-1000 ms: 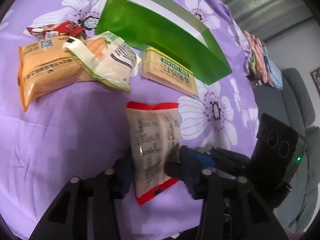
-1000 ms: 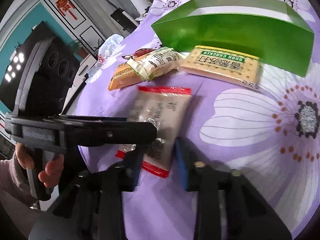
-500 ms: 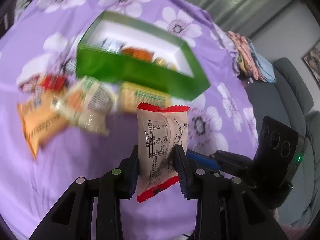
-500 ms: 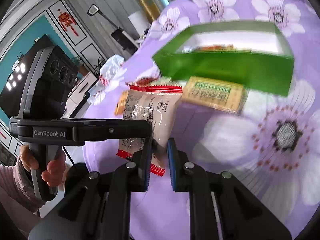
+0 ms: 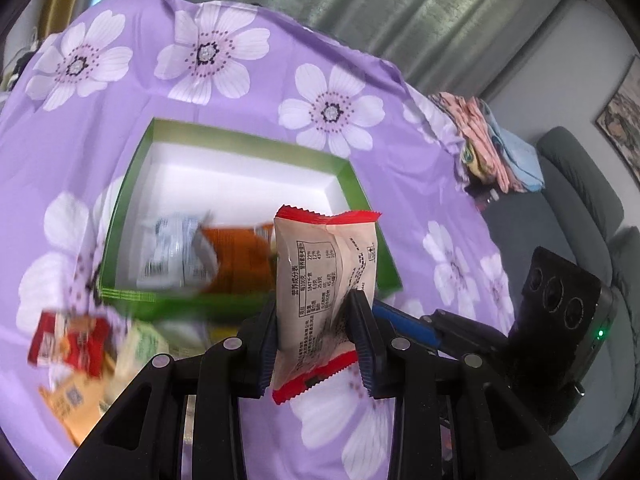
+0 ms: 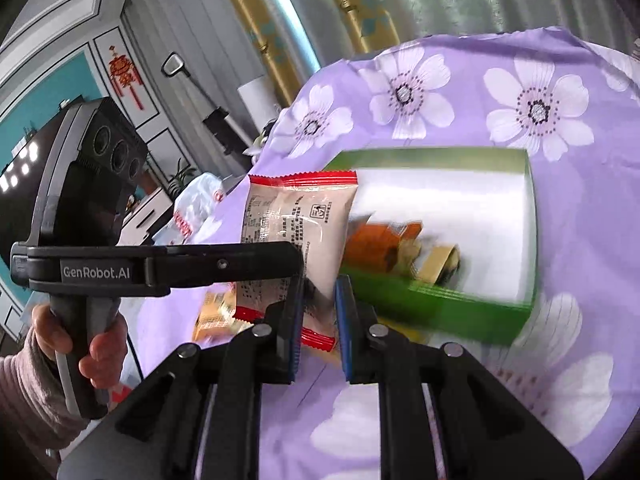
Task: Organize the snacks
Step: 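Carry the white-red snack into the green box and open the right gripper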
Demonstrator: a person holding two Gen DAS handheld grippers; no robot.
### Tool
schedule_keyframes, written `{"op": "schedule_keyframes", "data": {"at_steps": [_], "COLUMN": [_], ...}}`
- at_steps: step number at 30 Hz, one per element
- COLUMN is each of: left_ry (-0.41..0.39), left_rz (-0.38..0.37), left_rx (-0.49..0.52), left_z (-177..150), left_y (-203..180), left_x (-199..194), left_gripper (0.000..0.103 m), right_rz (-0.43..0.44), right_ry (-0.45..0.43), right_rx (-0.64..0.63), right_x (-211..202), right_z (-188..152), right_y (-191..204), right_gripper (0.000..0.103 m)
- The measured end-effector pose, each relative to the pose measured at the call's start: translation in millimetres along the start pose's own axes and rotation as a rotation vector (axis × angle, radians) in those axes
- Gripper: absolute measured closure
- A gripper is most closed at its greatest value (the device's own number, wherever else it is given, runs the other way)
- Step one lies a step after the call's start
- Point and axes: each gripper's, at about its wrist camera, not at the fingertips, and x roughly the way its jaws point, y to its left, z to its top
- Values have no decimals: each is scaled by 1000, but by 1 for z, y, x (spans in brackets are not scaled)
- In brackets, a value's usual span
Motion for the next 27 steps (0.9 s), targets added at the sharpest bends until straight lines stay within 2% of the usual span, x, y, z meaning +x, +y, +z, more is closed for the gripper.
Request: {"op": "schedule_keyframes", "data": {"at_steps": [7,9,11,12,13,19,23,27], "left_ry": [13,15,18,14,9,-30,-74,-88], "left_rz": [23,41,68,84,94,146,190,236], "left_rx": [-50,-76,-86,-89,-93,-66,-21,18], "left_z": [26,31,34,35,35,24,6,-12], "left_y": [19,26,31,34,36,39,31,20], "left_x": [27,34,38,38,36,11,-14,-27], "left_gripper": [69,68,52,34,21,20,17,14], "right_rz": [-43,-61,-106,-121,-127,-142,-145,-146], "right_ry": [24,31,29,31,31,36,32,36], "right_rx": [15,21,30,31,34,27,34,44], "right_x": [31,38,43,44,44,28,12,-2], "right_z": [22,26,27,27,26,13,1,-12], "right_y": [-20,-24,-29,-30,-32,-31,-27,-20], "right_gripper": [87,84,83,79,78,63,53,51]}}
